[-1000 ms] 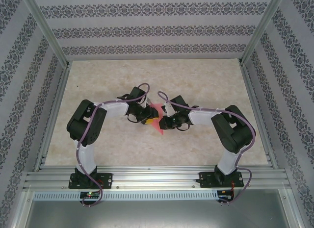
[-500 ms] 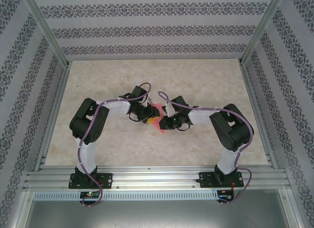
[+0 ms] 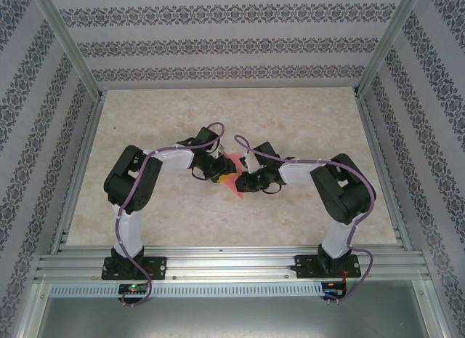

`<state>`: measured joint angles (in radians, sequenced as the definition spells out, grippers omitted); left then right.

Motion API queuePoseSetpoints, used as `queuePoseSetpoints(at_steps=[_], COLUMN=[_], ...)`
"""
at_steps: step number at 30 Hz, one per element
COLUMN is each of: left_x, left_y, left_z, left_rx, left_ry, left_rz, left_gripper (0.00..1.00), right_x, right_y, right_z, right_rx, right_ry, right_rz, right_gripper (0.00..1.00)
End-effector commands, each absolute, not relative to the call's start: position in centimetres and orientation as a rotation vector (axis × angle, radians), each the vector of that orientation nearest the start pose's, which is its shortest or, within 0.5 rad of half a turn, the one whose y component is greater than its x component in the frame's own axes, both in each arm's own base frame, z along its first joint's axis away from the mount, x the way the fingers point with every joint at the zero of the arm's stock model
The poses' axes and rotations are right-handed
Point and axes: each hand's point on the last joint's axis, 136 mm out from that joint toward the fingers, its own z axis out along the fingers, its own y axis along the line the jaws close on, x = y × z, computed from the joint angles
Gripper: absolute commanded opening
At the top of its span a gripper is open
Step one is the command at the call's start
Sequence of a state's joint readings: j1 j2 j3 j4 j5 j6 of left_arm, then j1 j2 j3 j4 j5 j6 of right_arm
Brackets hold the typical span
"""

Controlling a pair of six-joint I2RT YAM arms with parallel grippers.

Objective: Fold a paper plane with a square sheet of paper (fold left side to right side)
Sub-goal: Fourth fold the wing at the center of the table.

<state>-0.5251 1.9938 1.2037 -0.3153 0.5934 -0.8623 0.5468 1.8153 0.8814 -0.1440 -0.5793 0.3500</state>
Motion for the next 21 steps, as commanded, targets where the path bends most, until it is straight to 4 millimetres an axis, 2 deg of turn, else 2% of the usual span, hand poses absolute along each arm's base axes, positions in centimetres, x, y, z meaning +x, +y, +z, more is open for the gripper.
queuePoseSetpoints(at_steps=[1,9,15,21], left_x=[32.7,32.6,32.5,32.5], left_y=[-29.6,-29.3,-29.3,-29.3], left_z=[0.4,0.0,-0.1,0.0], left_rx=[-0.318,-0.323,-0.327,-0.322], left_ry=[3.008,3.022,3.026,3.021], left_rz=[-1.017,-0.991,-0.988,-0.986], left_gripper=[0.42,0.42,0.42,0.42], right_x=[28.4,29.0,30.0,32.4], right_y=[28.2,27.5,25.9,24.5], right_z=[2.3,4.3,6.4,7.5], right_rx=[-0.462,-0.436,-0.390,-0.252], right_ry=[2.705,2.656,2.609,2.567], right_rz=[1.086,1.104,1.117,1.155], right_gripper=[0.15,0.26,0.31,0.31])
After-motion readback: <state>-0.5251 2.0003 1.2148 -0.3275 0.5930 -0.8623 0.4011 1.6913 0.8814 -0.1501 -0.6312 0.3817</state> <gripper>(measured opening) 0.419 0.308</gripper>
